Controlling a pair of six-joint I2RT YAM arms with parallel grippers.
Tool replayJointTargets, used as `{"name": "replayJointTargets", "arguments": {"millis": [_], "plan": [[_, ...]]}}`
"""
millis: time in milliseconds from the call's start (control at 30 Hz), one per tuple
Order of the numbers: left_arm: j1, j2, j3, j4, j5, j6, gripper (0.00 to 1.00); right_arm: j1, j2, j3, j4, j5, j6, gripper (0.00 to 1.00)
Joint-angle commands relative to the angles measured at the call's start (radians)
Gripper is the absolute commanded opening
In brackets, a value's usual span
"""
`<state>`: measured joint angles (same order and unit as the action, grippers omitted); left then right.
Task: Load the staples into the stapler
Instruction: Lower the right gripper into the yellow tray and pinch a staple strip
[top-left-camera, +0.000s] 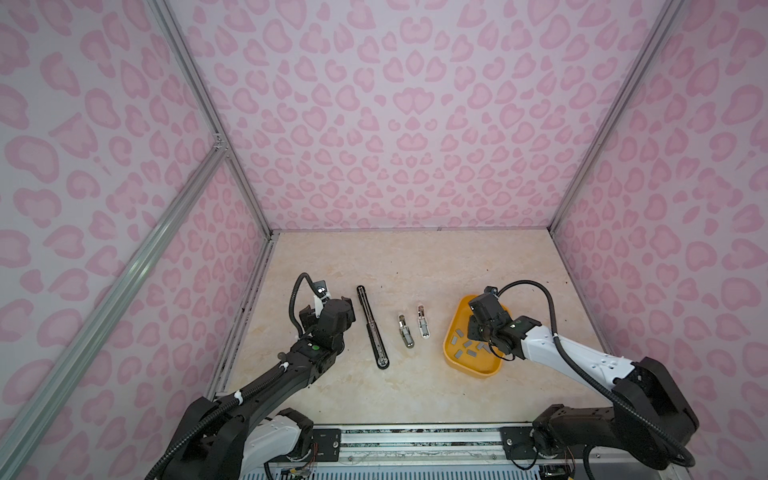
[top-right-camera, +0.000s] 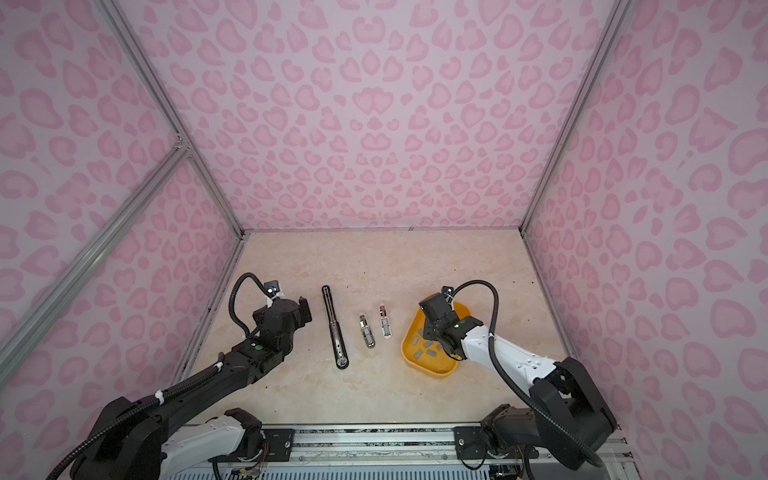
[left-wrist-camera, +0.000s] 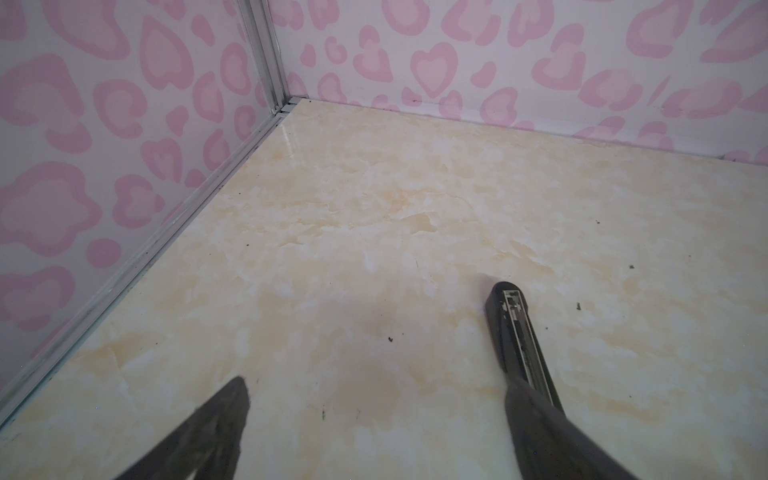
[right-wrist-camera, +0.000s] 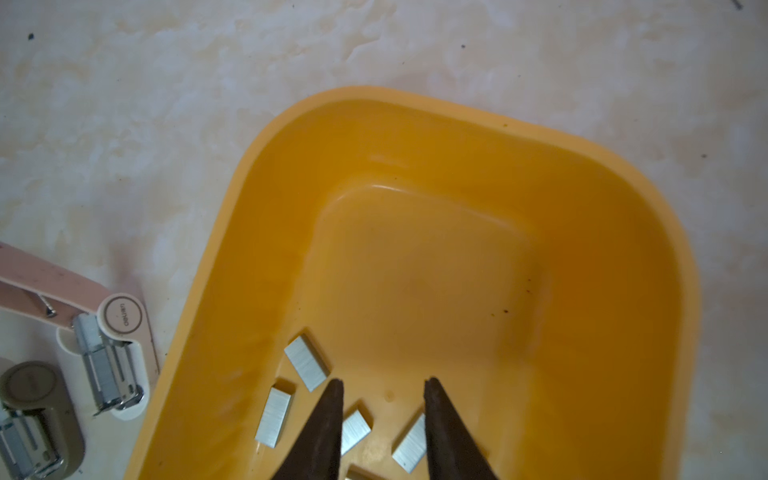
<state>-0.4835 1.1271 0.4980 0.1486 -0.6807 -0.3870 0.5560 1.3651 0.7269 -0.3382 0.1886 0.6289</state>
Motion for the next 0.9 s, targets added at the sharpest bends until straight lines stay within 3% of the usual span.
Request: {"name": "replayJointTargets", "arguments": {"millis": [0,200,533,867], "plan": [[0.000,-0.026,-0.018,0.021,0.010,0.015,0.97,-0.003,0.065,0.014,0.071,-0.098,-0.085,0.34],[0.000,-0.067,-0.045,0.035,0.023,0.020,0.97,-0.005,0.149,0.029,0.104,-0.128,-0.119,0.33],[0.000,-0.018,-0.008,0.015,0.012,0.015,0.97,0.008,0.198,0.038,0.126,-0.165,-0.147,0.34],[0.000,-0.029,-0.015,0.017,0.013,0.015,0.97,0.075,0.262,0.098,0.030,-0.031,-0.147,0.31]]}}
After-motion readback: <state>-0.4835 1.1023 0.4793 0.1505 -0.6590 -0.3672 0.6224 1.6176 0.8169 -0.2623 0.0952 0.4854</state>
